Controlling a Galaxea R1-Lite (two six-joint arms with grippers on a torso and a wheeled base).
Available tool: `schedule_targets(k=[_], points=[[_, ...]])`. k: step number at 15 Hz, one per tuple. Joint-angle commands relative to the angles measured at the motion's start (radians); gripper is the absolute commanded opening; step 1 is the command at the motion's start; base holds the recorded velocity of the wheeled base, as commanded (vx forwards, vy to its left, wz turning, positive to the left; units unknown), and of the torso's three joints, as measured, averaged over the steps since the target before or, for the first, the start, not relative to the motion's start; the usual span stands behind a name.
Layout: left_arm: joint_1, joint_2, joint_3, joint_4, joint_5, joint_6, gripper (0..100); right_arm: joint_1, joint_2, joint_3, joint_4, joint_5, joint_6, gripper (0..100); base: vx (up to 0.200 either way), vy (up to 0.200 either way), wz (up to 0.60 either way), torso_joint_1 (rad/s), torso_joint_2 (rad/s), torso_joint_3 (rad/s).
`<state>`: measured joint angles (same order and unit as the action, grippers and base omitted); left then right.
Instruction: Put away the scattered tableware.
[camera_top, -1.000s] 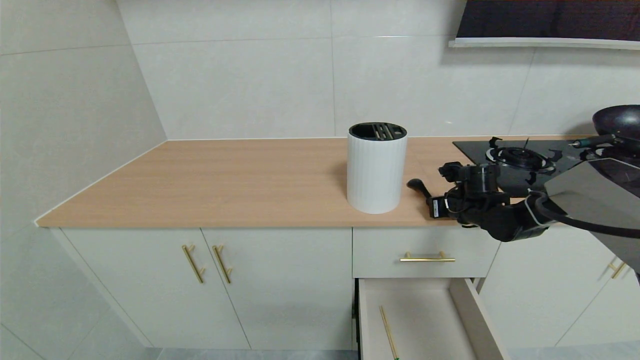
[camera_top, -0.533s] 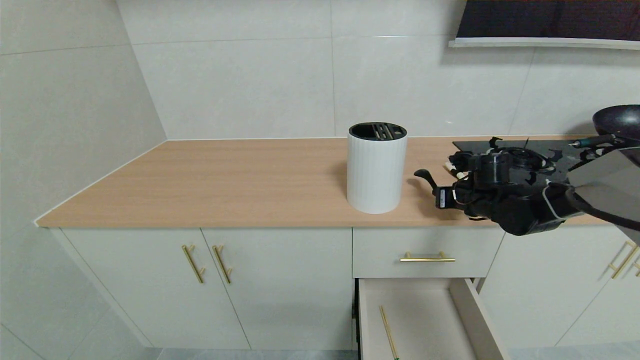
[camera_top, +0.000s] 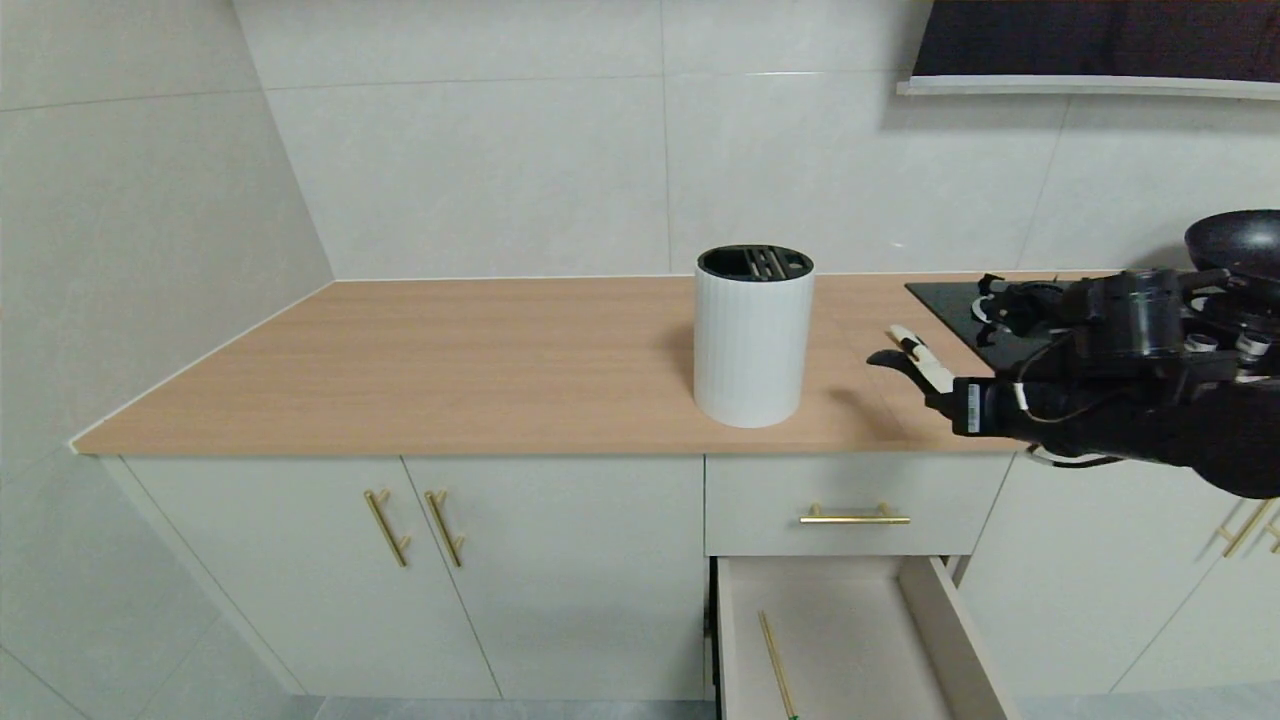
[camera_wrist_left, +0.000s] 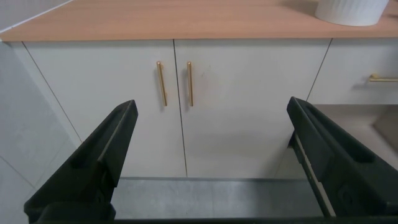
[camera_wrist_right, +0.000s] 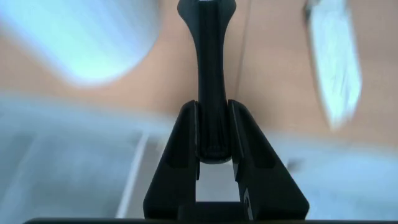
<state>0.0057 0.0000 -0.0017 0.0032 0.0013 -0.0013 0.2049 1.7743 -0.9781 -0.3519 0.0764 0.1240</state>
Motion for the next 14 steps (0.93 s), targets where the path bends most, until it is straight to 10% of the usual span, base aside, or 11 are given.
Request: schedule_targets(k=[1, 14], points=[[0.000, 0.002, 0.000, 0.000, 0.000, 0.000, 100, 0.002, -0.256, 0.167, 0.091, 0.103, 0.023, 0, 0.000, 0.000, 0.00, 0.000, 0.00, 0.000], [0.000, 0.000, 0.000, 0.000, 0.000, 0.000, 100, 0.031, -0.162, 0.311, 0.111, 0.108, 0.014, 0, 0.000, 0.000, 0.00, -0.025, 0.05, 0.035]])
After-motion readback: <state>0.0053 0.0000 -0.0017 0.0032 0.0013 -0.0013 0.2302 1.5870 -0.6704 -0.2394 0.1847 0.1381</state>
